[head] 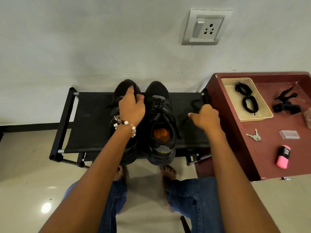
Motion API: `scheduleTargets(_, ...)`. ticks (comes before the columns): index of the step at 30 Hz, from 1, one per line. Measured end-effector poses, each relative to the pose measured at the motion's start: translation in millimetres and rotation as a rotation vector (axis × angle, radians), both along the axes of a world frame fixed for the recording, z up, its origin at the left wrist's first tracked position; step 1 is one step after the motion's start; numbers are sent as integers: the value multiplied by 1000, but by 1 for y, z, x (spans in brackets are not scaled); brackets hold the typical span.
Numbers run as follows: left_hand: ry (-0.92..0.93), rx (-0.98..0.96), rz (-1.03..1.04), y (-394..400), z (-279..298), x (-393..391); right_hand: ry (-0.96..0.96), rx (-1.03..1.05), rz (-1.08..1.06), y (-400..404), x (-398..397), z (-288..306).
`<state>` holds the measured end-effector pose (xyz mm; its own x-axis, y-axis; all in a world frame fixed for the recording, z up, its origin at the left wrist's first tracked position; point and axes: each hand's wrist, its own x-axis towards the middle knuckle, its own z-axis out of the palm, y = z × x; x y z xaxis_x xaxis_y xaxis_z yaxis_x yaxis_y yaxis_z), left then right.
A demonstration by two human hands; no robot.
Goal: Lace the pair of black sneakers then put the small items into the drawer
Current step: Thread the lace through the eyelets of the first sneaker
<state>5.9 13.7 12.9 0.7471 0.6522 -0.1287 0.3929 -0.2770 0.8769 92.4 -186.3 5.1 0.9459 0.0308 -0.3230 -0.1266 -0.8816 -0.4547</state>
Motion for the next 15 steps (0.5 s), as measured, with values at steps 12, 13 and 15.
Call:
scheduleTargets(12, 273, 596, -194, -5, 13, -10, -15, 194, 604, 34, -19, 9)
scheduleTargets(13, 288, 705, -168, -9, 19, -13, -42, 174, 584, 34, -19, 6)
scheduleTargets(15, 186, 765, -229, -19, 29, -14, -77, 151, 558, 32, -19, 3)
